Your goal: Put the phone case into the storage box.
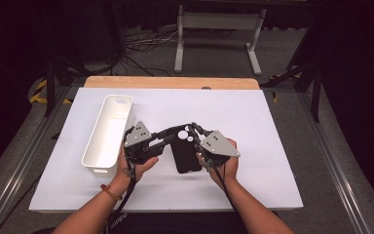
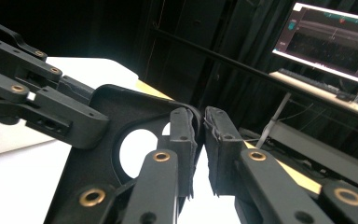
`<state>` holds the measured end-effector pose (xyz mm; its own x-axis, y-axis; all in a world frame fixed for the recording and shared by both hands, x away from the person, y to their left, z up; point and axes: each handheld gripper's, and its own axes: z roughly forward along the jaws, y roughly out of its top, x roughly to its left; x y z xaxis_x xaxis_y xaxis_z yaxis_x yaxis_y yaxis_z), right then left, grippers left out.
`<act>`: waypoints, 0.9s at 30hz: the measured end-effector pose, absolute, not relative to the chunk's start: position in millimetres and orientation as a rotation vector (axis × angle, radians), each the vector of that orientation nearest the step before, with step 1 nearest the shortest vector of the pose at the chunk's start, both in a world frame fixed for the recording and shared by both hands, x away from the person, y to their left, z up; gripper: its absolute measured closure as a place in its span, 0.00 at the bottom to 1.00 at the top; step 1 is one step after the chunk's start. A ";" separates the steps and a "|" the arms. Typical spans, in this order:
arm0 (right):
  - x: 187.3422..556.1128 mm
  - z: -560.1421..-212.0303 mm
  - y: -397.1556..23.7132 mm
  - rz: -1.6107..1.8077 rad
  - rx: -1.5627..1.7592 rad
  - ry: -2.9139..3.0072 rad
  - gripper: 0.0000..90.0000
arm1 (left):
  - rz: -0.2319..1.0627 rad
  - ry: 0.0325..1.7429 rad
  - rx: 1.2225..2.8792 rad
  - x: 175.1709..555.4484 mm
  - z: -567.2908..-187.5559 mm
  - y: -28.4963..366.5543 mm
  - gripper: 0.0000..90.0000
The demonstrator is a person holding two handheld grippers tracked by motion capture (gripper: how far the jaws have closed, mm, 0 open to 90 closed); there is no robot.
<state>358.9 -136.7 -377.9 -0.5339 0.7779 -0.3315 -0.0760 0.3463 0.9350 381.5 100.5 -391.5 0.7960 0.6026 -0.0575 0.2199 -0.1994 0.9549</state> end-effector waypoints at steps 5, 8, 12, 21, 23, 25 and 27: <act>357.0 -378.2 -136.9 1.311 0.632 1.796 0.91 | 0.392 0.655 1.741 382.2 -392.4 105.4 0.88; 354.9 -378.6 -136.2 1.308 0.621 1.803 0.91 | 0.392 0.653 1.745 382.0 -391.1 107.7 0.91; 353.0 -377.5 -135.7 1.312 0.623 1.810 0.91 | 0.403 0.650 1.750 378.6 -389.8 107.5 0.92; 344.4 -373.2 -141.6 1.337 0.643 1.859 0.81 | 0.445 0.591 1.776 373.0 -383.7 106.6 0.92; 340.6 -371.3 -143.5 1.345 0.623 1.865 0.75 | 0.436 0.590 1.764 372.1 -383.5 107.0 0.92; 337.1 -370.2 -145.2 1.339 0.613 1.881 0.71 | 0.433 0.593 1.766 371.9 -382.9 108.2 0.92; 334.4 -370.6 -148.6 1.342 0.616 1.891 0.69 | 0.432 0.593 1.766 371.4 -382.3 109.5 0.92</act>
